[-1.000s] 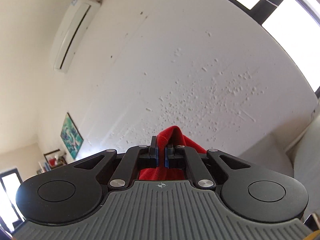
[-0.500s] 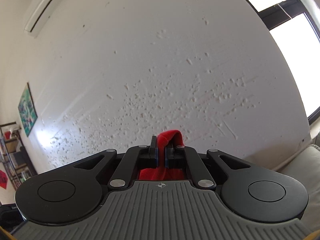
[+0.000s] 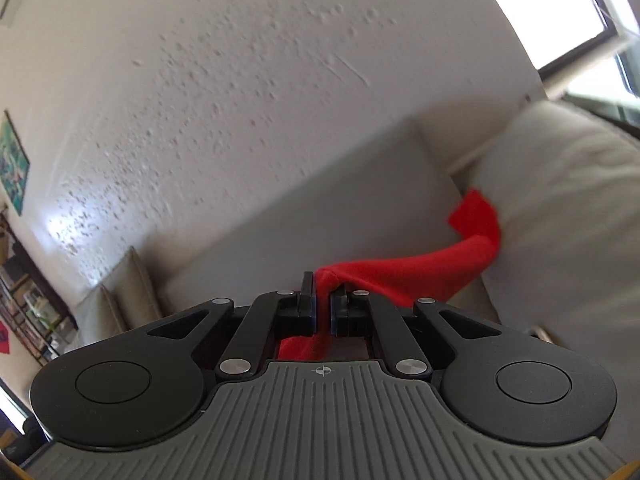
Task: Fold clothes
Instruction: 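Lay the shirt flat on the sofa and open both grippers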
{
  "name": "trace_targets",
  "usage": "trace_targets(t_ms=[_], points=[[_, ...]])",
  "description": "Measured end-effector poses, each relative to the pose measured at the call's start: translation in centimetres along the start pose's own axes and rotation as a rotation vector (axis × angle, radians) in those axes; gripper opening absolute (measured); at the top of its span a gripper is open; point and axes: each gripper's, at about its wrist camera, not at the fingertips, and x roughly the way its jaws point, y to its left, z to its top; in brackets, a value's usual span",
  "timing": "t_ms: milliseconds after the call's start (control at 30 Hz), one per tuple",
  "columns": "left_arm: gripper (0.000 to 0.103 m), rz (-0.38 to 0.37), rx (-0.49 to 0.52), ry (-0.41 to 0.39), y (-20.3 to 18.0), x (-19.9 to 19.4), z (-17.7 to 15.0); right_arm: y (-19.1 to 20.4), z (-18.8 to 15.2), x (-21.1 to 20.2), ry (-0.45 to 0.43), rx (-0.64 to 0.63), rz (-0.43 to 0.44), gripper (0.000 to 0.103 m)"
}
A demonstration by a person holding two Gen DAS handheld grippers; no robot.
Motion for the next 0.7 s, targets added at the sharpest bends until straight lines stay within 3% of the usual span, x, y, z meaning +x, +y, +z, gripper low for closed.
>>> trace_targets(t_ms=[133,300,433,500,567,667,700], points=[[0.004,0.106,-0.079,0.099,5.4,-0.4,-4.4,-2.5,-5.0,-0.9,0.088,-0.007,-0.060,0.006],[0.004,0.137,-0.039,0.117,6.3,-2.6,-5.4,-5.4,-11.0,-2.0,0.191,-0.014,-0.133,0.006],[0.004,0.148,0.021,0.140,5.6,-3.8,-5.9,-5.4,-10.9,-4.0,0.175,0.012,-0.159,0.006],[0.008,0.190,0.041,0.190,5.6,-3.4,-6.3,-5.0,-10.5,-4.6,0.183,0.004,-0.179,0.006],[0.018,0.264,0.053,0.268,5.8,-2.8,-6.9,-5.1,-10.4,-4.3,0.239,-0.005,-0.221,0.008],[0.028,0.363,0.092,0.328,5.7,-3.4,-7.5,-6.7,-10.9,-4.3,0.357,0.084,-0.305,0.022],[0.031,0.359,0.105,0.342,5.4,-4.2,-7.6,-7.2,-11.0,-5.0,0.377,0.109,-0.308,0.025]])
